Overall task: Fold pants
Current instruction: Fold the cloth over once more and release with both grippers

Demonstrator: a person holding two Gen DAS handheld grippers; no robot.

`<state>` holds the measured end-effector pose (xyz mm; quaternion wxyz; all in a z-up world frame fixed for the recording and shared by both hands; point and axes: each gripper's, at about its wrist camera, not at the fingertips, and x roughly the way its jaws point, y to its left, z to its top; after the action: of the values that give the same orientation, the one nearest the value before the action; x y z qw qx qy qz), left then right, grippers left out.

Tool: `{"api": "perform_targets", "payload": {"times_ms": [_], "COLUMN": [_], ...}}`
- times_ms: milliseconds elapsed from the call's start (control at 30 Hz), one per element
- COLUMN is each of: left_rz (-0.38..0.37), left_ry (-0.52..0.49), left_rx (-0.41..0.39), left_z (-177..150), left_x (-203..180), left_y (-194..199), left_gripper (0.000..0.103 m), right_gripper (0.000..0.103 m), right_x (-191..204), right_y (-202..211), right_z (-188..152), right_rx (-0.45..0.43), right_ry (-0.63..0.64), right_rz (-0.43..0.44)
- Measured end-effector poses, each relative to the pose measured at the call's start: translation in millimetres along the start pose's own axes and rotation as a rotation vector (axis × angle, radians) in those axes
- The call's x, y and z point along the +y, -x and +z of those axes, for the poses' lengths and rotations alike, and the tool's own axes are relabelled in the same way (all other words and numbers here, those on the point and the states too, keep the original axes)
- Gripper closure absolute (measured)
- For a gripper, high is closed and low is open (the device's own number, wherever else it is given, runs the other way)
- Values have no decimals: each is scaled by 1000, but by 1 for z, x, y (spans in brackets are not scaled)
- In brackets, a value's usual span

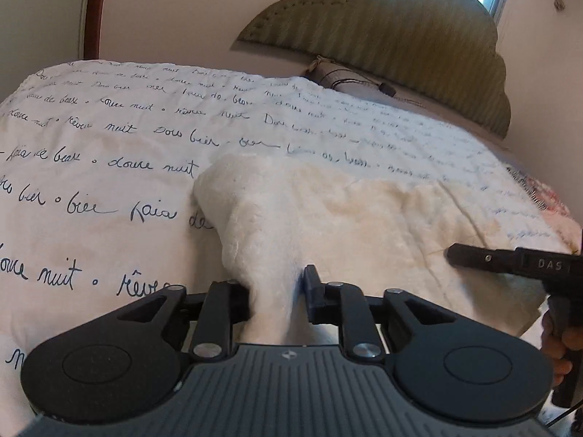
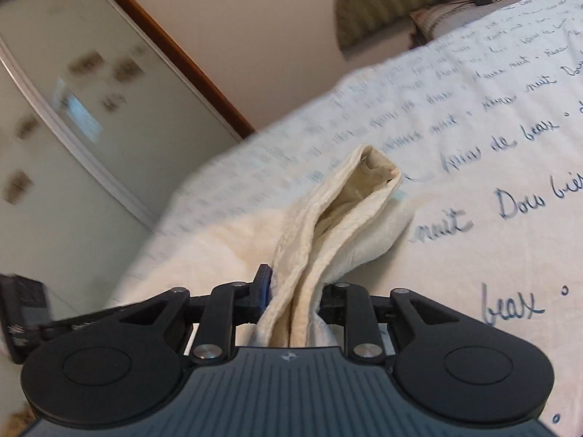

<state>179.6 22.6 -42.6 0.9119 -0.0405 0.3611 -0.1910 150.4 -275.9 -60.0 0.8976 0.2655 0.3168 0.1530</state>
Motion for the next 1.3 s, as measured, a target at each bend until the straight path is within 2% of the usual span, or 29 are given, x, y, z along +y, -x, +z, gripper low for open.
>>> {"api": "perform_targets", "payload": {"times_ms": [33, 67, 100, 133, 167, 200, 300, 333, 367, 400, 433, 533, 600, 667, 733, 767, 800, 867, 933, 1033, 1133, 1233, 1300], "left_rz": [9, 22, 35, 50, 73, 106, 181, 200, 205, 187, 163, 59, 2, 5, 58, 62, 59, 74, 107, 106, 106, 142, 137], "left_ry": [-10, -13, -11, -5, 4, 11, 27, 38, 51, 59, 64, 89, 104, 120, 86, 88, 78, 77, 73, 27, 14, -11, 48], "left_rx": [-6, -8, 0, 9, 16, 13, -67, -100, -135, -163, -174, -154, -107, -16, 102, 109, 72, 62, 19, -46, -9, 49, 37], "left_z": [-2, -3, -4, -4, -7, -8, -7, -3, 4, 12, 21, 43, 48, 45, 33, 26, 23, 20, 16, 1, -18, -32, -37], "left_x": [0, 0, 2, 5, 10, 15, 22, 23, 23, 22, 20, 13, 10, 7, 10, 14, 14, 14, 11, 0, -13, -16, -11], "left_y": [1, 1, 3, 6, 10, 14, 39, 47, 54, 57, 58, 42, 20, -11, -47, -56, -53, -43, -22, 10, 20, 7, 15], "left_gripper": [63, 52, 35, 28, 16, 13, 13, 13, 13, 9, 7, 5, 5, 5, 5, 3, 2, 7, 8, 6, 5, 1, 2], "right_gripper": [68, 66, 65, 63, 62, 60, 55, 53, 53, 53, 53, 55, 55, 56, 55, 55, 55, 55, 55, 54, 55, 53, 53], "right_x": [0, -1, -3, -5, -5, -3, 18, 32, 44, 54, 65, 83, 83, 71, 58, 55, 56, 63, 72, 84, 86, 86, 88], "right_y": [-3, -3, 1, 5, 11, 18, 43, 47, 48, 49, 45, 13, -18, -40, -46, -43, -41, -29, -8, 17, 13, 5, 6], "right_z": [-3, -4, -7, -9, -11, -11, -15, -15, -14, -13, -8, 4, 5, -2, -14, -18, -20, -19, -22, -40, -65, -78, -74], "right_rx": [9, 17, 21, 22, 16, -1, -112, -175, -219, -242, -238, -129, -47, 21, 19, 0, -1, -4, -42, -43, 10, -17, -12], "right_ry": [18, 19, 17, 22, 30, 48, 182, 261, 327, 373, 412, 461, 487, 484, 488, 491, 488, 470, 450, 463, 501, 532, 491], "right_rz": [-41, -53, -54, -60, -77, -110, -280, -379, -429, -422, -371, -259, -273, -342, -333, -322, -321, -326, -301, -227, -263, -297, -306]}}
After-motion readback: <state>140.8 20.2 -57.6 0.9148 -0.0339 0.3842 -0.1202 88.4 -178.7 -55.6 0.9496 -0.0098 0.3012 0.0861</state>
